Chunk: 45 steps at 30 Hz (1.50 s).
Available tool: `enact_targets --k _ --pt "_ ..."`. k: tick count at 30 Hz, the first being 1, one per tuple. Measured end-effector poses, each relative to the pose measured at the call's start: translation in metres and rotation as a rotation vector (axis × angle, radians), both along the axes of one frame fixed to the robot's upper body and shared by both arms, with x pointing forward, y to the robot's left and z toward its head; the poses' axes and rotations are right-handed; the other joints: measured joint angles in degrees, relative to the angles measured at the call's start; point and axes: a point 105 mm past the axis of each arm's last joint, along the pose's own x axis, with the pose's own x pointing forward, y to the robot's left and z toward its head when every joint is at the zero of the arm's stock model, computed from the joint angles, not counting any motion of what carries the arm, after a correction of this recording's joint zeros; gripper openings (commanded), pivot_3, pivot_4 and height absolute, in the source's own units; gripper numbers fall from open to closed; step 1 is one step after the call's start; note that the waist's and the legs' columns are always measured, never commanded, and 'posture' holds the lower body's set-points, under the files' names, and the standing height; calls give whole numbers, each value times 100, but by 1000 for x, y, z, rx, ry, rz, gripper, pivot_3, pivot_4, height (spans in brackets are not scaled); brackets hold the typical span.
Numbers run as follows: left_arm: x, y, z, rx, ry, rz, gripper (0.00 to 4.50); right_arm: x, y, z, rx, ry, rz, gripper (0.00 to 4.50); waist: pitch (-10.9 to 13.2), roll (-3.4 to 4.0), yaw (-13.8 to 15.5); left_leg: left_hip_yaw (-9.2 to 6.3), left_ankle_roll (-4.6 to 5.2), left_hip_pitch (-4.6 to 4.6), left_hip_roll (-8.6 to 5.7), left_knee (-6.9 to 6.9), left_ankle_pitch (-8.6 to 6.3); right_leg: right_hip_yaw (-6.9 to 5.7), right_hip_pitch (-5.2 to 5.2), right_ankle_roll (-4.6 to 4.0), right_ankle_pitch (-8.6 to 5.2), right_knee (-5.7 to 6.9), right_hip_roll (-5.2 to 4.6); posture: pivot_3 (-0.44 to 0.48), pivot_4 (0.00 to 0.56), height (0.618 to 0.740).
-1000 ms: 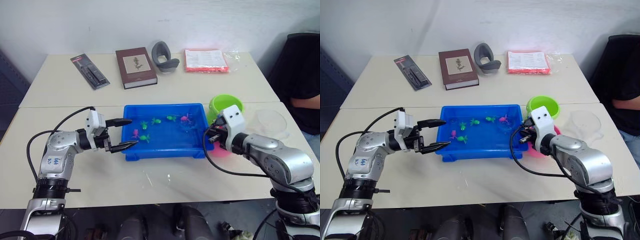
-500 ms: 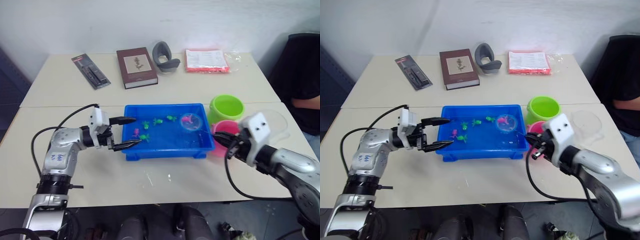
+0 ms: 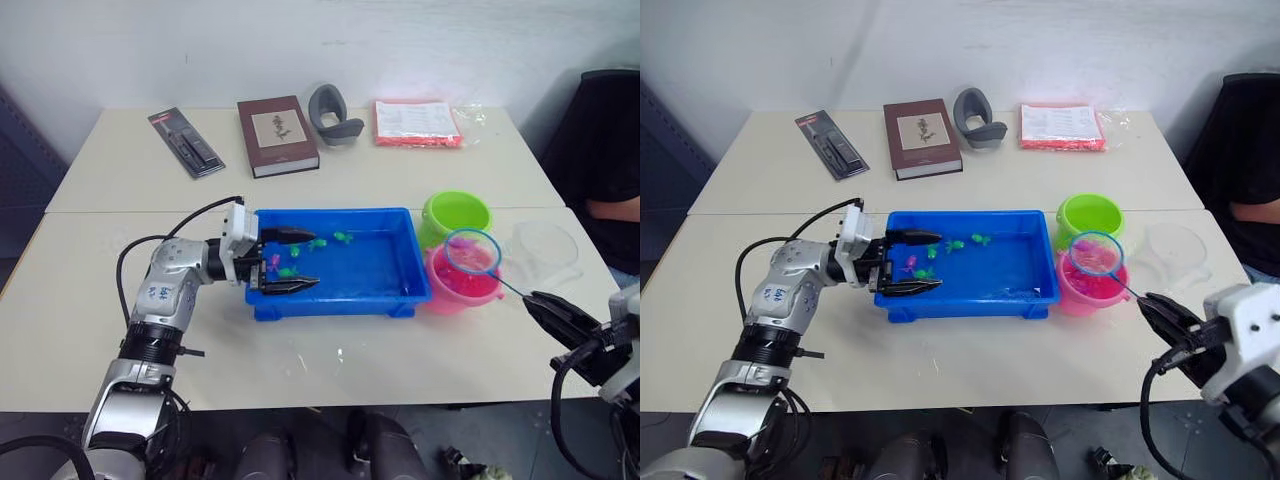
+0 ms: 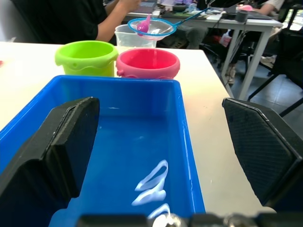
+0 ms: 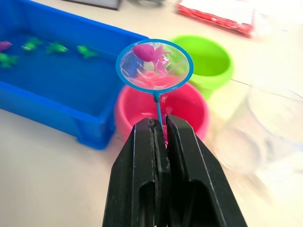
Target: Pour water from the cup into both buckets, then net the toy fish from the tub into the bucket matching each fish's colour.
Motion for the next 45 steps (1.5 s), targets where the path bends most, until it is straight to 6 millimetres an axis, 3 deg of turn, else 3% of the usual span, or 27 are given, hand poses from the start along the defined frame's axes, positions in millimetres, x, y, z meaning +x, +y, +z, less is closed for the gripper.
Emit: enact_targets --k 12,21,23,27,32,35,45 --pt "0 -11 -5 2 18 -43 4464 -2 -36 -24 -582 -164 -86 0 0 0 8 15 0 13 -2 0 0 42 0 0 0 -4 6 0 150 740" --pt "0 -14 -5 -2 13 -47 4464 14 -30 -23 -975 -299 -13 0 0 0 -5 23 -1 20 -1 1 1 52 0 -3 -2 0 4 0 150 740" --pt "0 -13 -5 -1 9 -46 4464 19 -27 -21 -1159 -335 51 0 0 0 2 23 -1 20 -2 2 1 53 0 -2 -2 -1 3 0 150 740" --pt "0 -13 -5 -1 -1 -44 4464 23 -23 -19 -1356 -407 107 0 0 0 16 20 -2 19 -1 2 1 52 0 -3 -2 -1 4 0 150 740" --pt "0 -14 -6 -4 -1 -45 4464 15 -21 -33 -1392 -444 178 0 0 0 17 21 -3 19 -1 2 1 51 0 -2 -2 -2 4 0 150 740" --pt "0 -14 -7 -9 4 -41 4464 12 -32 -46 -1406 -406 177 0 0 0 0 27 -2 20 -1 3 1 57 0 -2 -2 -1 4 0 150 740" --pt "0 -17 -8 -19 2 -40 4464 17 -24 -37 -1426 -492 193 0 0 1 -44 27 -5 23 1 3 3 61 0 -3 -3 1 5 0 150 740"
